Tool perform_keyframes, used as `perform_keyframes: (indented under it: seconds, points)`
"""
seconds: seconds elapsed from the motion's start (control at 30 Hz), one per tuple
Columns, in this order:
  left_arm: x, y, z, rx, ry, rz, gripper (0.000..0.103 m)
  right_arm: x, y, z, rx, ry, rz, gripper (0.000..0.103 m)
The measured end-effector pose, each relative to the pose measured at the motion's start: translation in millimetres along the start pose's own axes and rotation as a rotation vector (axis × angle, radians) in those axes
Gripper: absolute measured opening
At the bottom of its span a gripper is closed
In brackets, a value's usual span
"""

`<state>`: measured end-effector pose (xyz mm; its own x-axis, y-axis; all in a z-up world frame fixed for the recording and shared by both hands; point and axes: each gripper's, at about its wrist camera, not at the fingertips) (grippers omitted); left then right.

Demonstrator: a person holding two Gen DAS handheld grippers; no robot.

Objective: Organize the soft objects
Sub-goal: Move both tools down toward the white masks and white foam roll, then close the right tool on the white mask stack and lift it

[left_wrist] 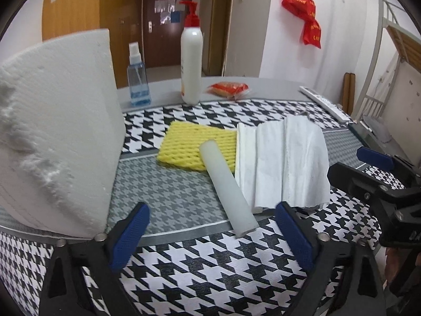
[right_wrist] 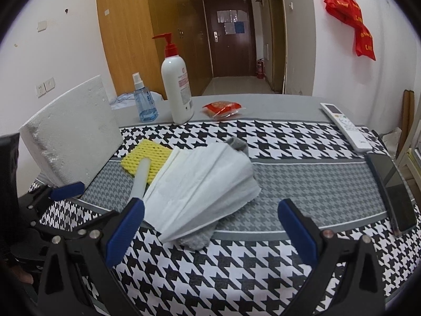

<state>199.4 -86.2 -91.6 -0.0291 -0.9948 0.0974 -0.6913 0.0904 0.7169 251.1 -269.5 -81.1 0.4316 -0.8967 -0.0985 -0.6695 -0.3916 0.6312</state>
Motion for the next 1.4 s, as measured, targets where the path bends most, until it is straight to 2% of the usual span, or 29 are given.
perform_keyframes:
  seconds: [0.23, 0.43, 0.53, 0.6, 0.77, 1.07, 1.1, 1.2, 1.27, 1.3, 1.33, 1.4]
  points:
    - [5.4, -10.4, 0.7, -0.037, 0.01, -0.007, 0.083, -0.2, -3.8, 1.9, -0.013, 0.013, -0.009, 0.103]
    - [10.0, -18.8, -0.8, -0.059, -0.002, -0.034, 0.065, 1.6, -2.9, 1.7, -0.012, 0.009, -0.016, 0.103]
    - [9.2, -21.4, -1.6, -0.069, 0.002, -0.023, 0.056, -0.8, -6.0, 0.8, -0.02, 0.007, -0.029, 0.103]
    - [10.9, -20.0, -1.7, -0.06, -0.009, -0.027, 0.044, -3.9, -7.1, 0.7, -0.021, 0.018, -0.034, 0.102]
    - [12.9, -19.1, -2.6, -0.06, -0.019, -0.003, 0.028, -5.1, -8.9, 0.6, -0.027, 0.013, -0.043, 0.103]
    - [12.0, -19.9, -2.7, -0.069, -0.014, 0.024, 0.028, -8.1, -27.2, -1.3, -0.072, 0.002, -0.076, 0.102]
    - [11.5, -20.3, -2.7, -0.071, -0.012, 0.026, 0.028, -8.1, -28.3, -1.1, -0.077, 0.003, -0.077, 0.1]
    - [10.3, -20.3, -2.9, -0.071, -0.009, 0.027, 0.029, -8.1, -31.3, -1.3, -0.089, 0.006, -0.082, 0.08]
    - [10.8, -20.2, -2.8, -0.07, -0.015, 0.026, 0.029, -7.9, -34.9, -0.6, -0.103, 0.002, -0.081, 0.079]
    - [11.1, -20.3, -2.7, -0.071, -0.018, 0.026, 0.029, -7.9, -35.8, -0.1, -0.106, 0.003, -0.081, 0.074]
    - [10.7, -20.4, -2.7, -0.07, -0.017, 0.026, 0.029, -8.3, -37.6, 0.9, -0.115, 0.005, -0.081, 0.066]
    - [10.8, -20.3, -3.1, -0.07, -0.018, 0.026, 0.029, -8.9, -41.7, 0.7, -0.125, 0.006, -0.081, 0.056]
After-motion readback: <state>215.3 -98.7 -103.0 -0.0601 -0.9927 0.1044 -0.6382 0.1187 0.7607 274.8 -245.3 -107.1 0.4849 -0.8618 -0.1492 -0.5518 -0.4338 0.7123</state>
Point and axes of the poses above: each gripper's, at about its wrist camera, not at the fingertips, and y roughly against the way its jaws point, x to its right, z to its underside, and after that the axes turned 2 degrees about y, right-handed
